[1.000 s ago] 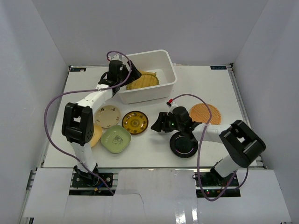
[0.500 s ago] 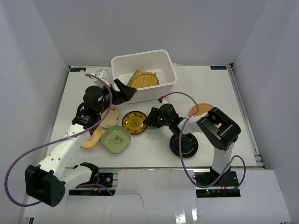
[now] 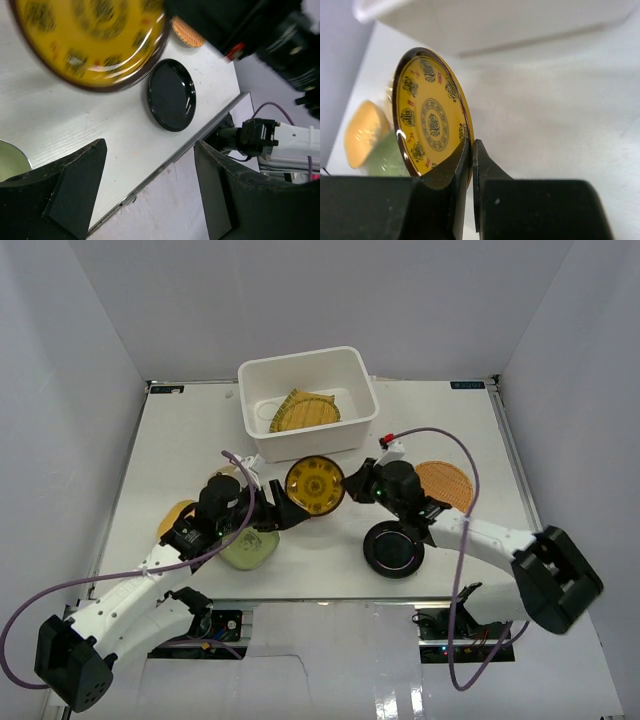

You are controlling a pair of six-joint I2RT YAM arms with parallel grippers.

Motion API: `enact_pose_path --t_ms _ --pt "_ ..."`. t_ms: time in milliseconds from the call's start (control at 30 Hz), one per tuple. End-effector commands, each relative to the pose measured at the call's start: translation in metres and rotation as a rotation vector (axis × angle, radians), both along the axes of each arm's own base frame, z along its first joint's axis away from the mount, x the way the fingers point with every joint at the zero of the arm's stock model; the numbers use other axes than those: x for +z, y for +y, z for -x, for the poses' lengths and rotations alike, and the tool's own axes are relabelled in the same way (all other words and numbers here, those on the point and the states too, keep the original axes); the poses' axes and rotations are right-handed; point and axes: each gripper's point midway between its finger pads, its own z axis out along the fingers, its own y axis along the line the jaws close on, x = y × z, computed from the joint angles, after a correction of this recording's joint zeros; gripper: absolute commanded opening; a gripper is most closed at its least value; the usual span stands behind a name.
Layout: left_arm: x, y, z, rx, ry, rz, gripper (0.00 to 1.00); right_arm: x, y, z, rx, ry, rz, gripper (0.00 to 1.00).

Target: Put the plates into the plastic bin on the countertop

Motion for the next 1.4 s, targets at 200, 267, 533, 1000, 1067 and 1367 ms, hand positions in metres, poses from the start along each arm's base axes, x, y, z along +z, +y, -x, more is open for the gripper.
enact_pose_path --t_ms 200,267,533,1000,1067,1367 --pt "-0.004 -0.027 0.012 -0.071 0.010 0.001 0.79 0.185 -0.058 -0.067 -0.185 -0.404 0.021 0.08" --pt "-0.012 -0.040 0.018 -0.092 0.019 -0.005 0.79 0.178 -0.048 -0.095 -0.176 -0.386 0.063 0.08" --pt "-0.054 -0.089 0.026 -0.158 0.073 -0.070 0.79 0.200 0.007 -0.202 -0.125 -0.423 0.153 0.08" --pt "-0.110 -0.141 0.028 -0.240 0.136 -0.146 0.78 0.091 0.038 -0.253 -0.040 -0.242 0.299 0.20" --pt "-0.112 -0.147 0.026 -0.245 0.138 -0.150 0.77 0.097 0.037 -0.250 -0.040 -0.248 0.300 0.46" --pt "-0.144 -0.167 0.020 -0.227 0.176 -0.194 0.69 0.167 0.016 -0.196 0.006 -0.315 0.245 0.64"
